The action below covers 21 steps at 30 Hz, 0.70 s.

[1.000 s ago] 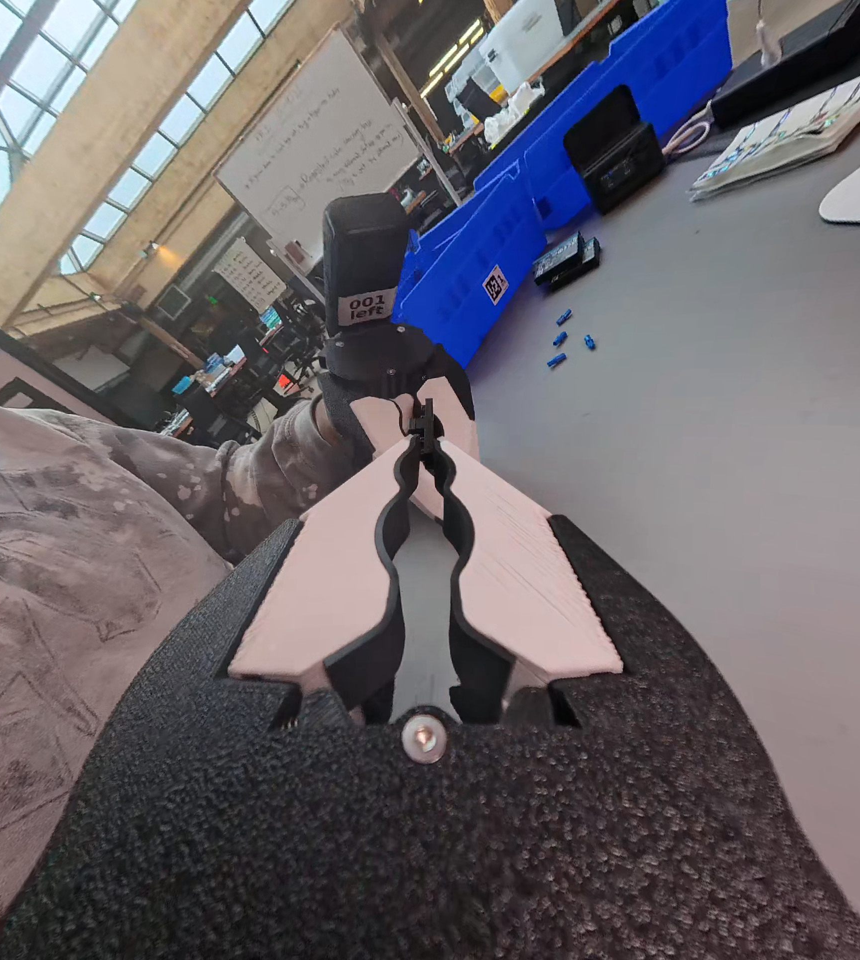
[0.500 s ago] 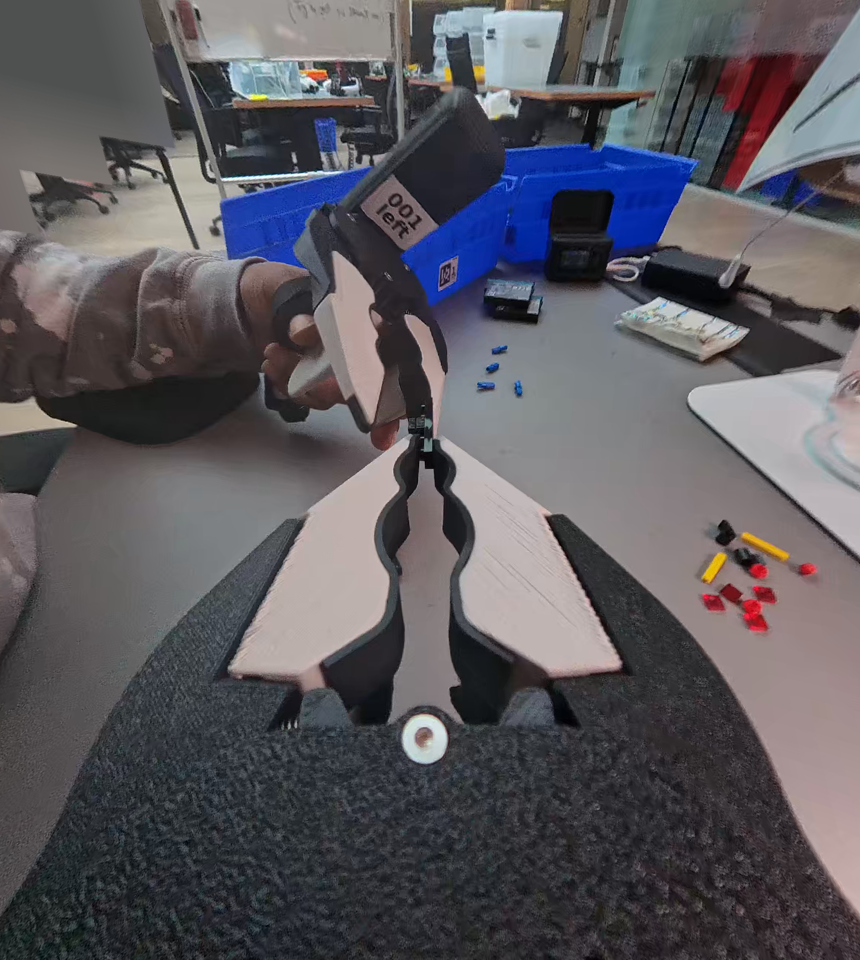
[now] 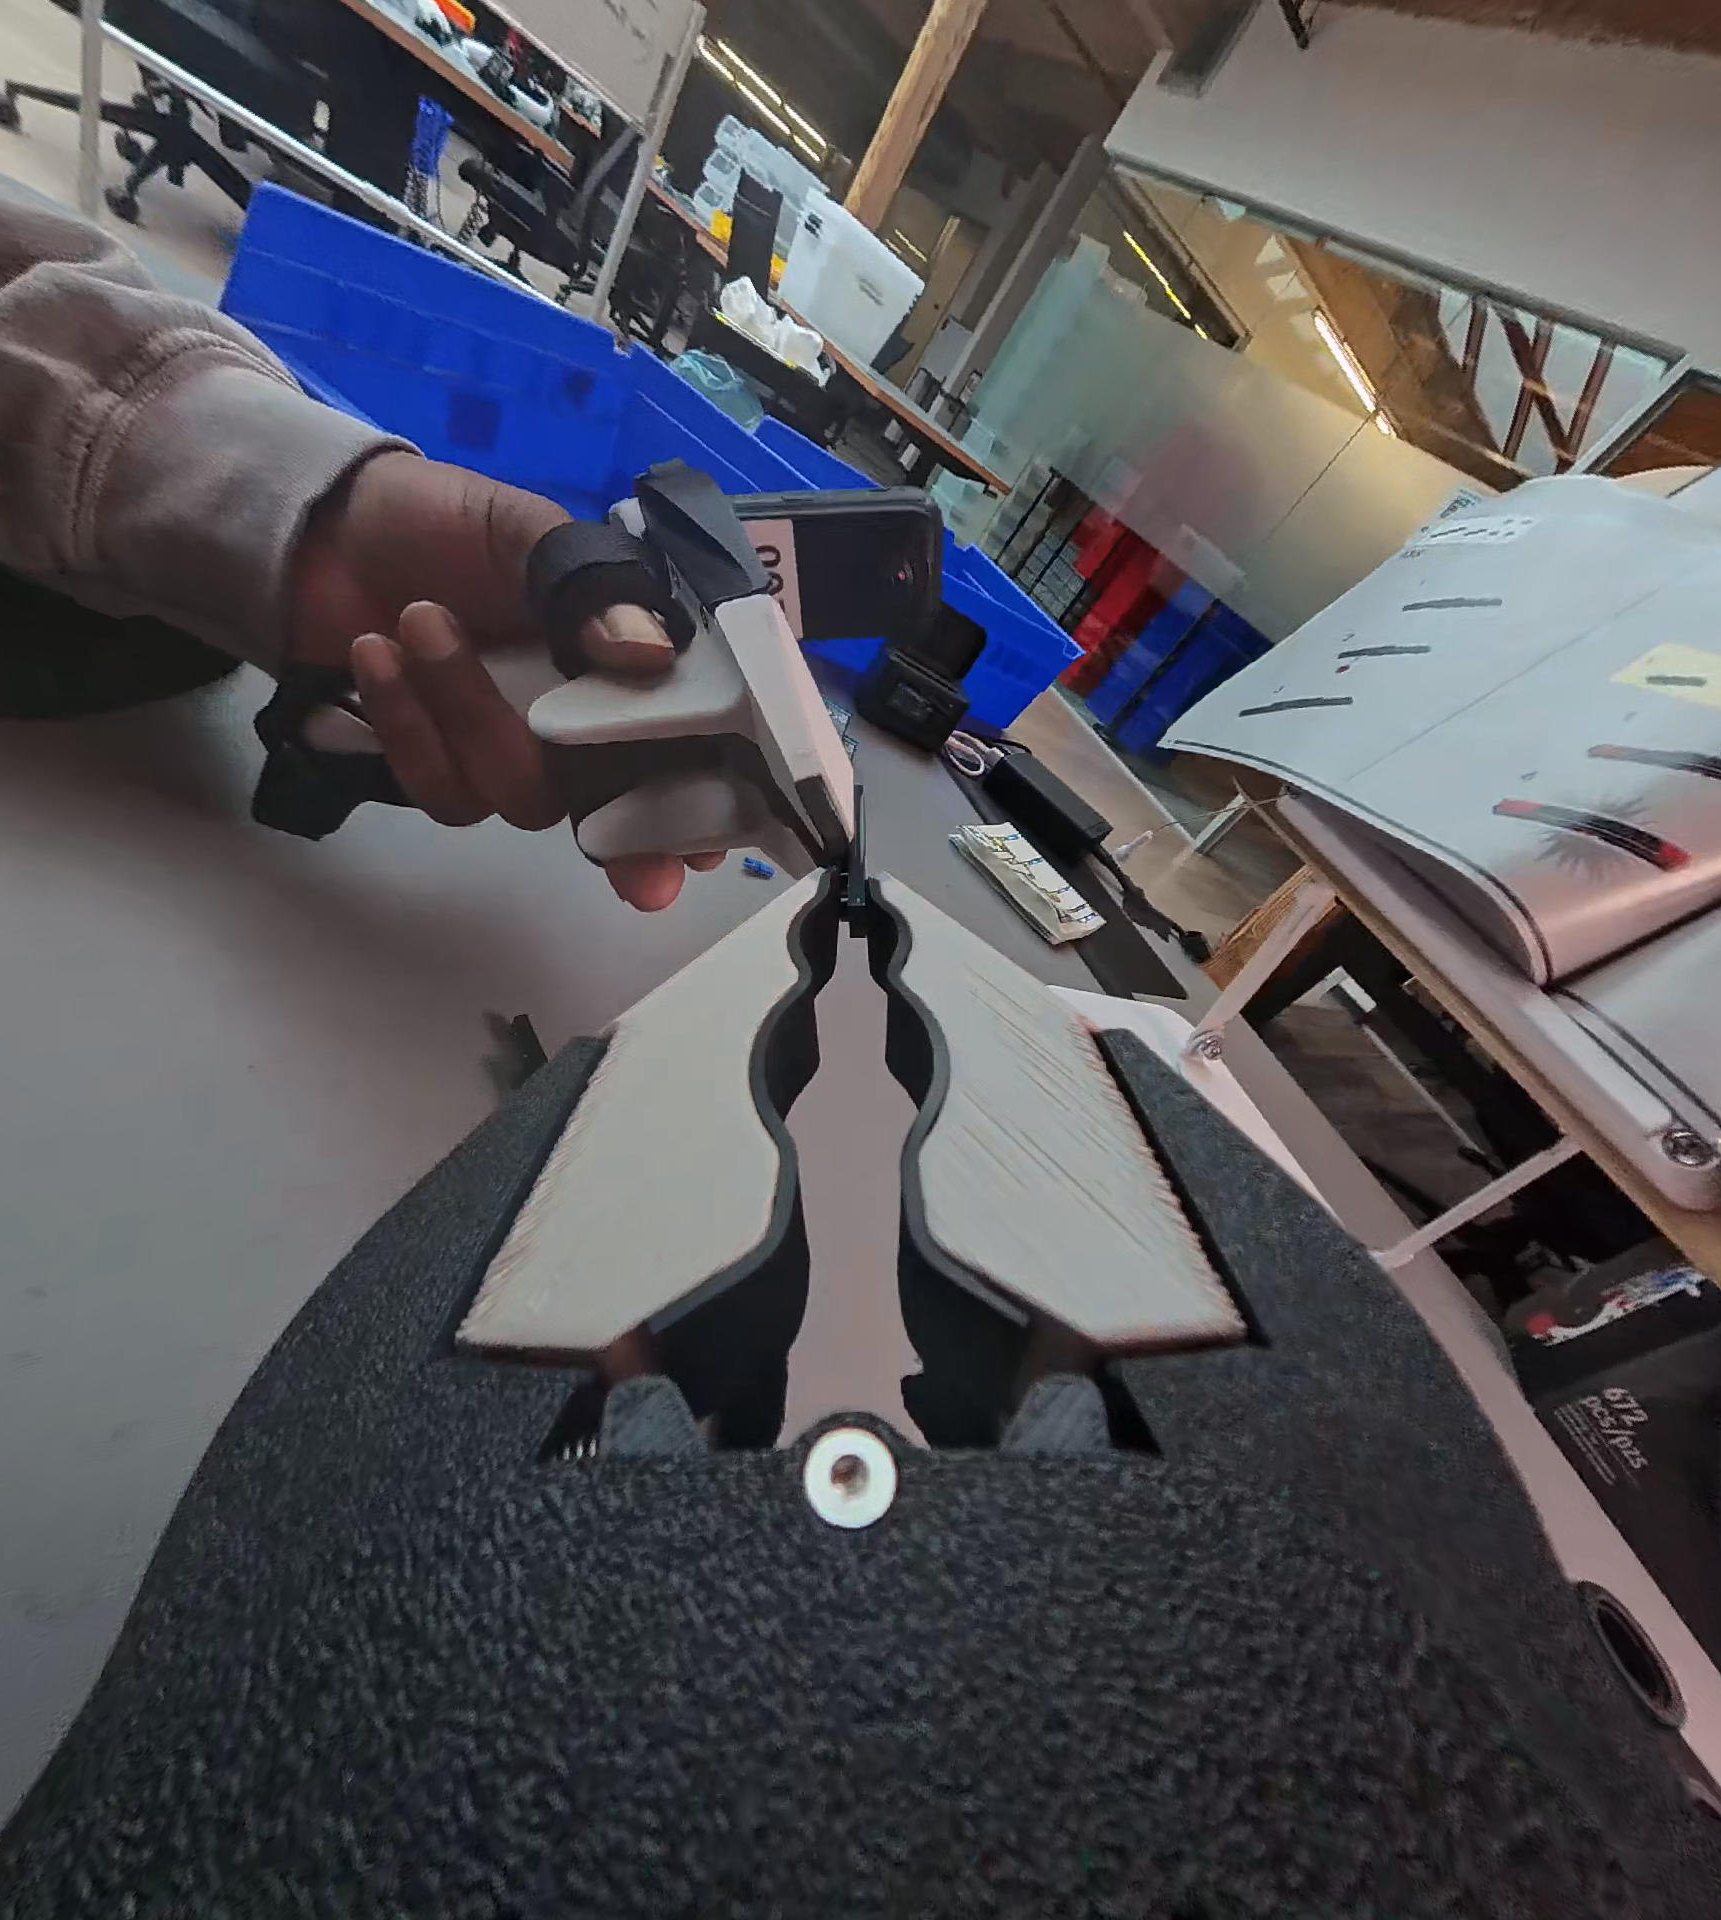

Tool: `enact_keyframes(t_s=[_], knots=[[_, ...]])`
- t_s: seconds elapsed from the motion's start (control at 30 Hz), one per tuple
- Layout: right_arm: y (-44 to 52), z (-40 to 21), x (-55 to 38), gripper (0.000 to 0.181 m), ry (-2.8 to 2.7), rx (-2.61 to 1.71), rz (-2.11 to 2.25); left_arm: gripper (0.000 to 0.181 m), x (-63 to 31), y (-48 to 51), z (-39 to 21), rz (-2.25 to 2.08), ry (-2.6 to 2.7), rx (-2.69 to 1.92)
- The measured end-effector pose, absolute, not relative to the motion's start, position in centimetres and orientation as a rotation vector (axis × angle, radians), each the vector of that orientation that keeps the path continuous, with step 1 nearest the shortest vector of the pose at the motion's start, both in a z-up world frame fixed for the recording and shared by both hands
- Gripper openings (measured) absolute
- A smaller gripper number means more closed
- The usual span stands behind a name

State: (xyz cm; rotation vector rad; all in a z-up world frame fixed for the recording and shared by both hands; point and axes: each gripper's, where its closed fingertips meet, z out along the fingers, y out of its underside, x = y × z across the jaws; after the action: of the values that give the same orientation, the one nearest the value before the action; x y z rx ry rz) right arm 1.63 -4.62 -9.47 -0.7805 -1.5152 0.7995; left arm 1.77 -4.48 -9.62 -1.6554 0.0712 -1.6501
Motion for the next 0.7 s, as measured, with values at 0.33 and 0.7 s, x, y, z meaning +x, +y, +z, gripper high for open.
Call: enact_keyframes(t_s=[0.33,0.7], knots=[[-0.6,-5.5,3.5,0.004,-1.238,-1.084,1.306,0.005,2.7,-5.3,-11.6,-1.126,0.479,-1.828],[-1.4,-19.4,3.8,0.005,-1.813,-1.657,1.057,0.006,0.8,-3.4,-14.0,-0.877,0.454,-1.908]])
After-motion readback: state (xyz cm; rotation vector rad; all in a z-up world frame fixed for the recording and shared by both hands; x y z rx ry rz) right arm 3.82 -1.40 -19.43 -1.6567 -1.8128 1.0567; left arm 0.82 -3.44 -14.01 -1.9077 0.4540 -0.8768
